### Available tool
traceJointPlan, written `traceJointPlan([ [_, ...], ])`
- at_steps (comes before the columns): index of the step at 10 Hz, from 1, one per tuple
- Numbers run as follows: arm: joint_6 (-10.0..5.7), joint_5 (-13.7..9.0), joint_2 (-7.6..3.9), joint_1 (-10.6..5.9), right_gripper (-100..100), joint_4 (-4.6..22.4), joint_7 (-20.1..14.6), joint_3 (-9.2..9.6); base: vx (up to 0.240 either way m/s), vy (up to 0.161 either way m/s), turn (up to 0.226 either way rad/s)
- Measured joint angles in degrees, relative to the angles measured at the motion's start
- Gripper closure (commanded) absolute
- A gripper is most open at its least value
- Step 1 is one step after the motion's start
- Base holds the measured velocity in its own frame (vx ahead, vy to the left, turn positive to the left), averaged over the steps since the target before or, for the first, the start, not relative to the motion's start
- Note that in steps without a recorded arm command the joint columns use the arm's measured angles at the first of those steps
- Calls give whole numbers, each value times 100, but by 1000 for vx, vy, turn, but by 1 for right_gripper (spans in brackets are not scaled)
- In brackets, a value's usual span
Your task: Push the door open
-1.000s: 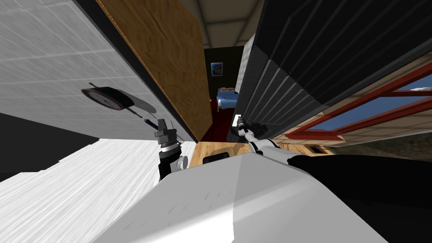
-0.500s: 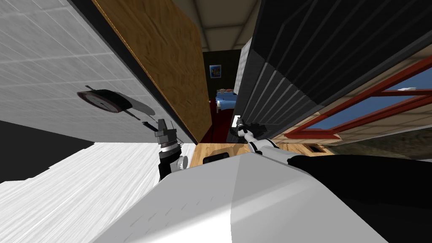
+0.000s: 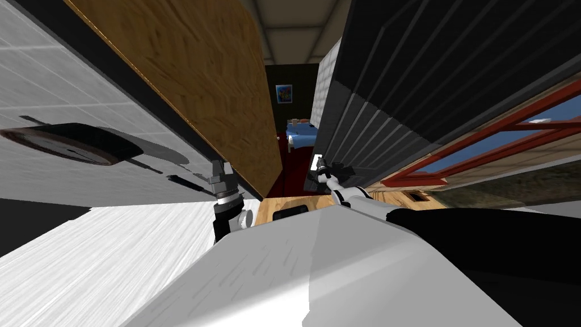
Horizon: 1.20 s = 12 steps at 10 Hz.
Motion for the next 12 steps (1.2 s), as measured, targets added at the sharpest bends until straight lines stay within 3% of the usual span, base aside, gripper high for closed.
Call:
traceJointPlan([
  [5,20,80,366,-130,100,7,355,-220,209,18,-224],
  [6,27,98,436,-170,100,0,434,-270,178,28,-471],
  [8,-34,118,519,-300,100,163,599,-420,185,-10,-161],
  [9,-79,134,572,-383,-100,250,673,-480,-18,102,-84],
  [12,-43,126,576,-410,-100,249,701,-500,-187,110,-26],
])
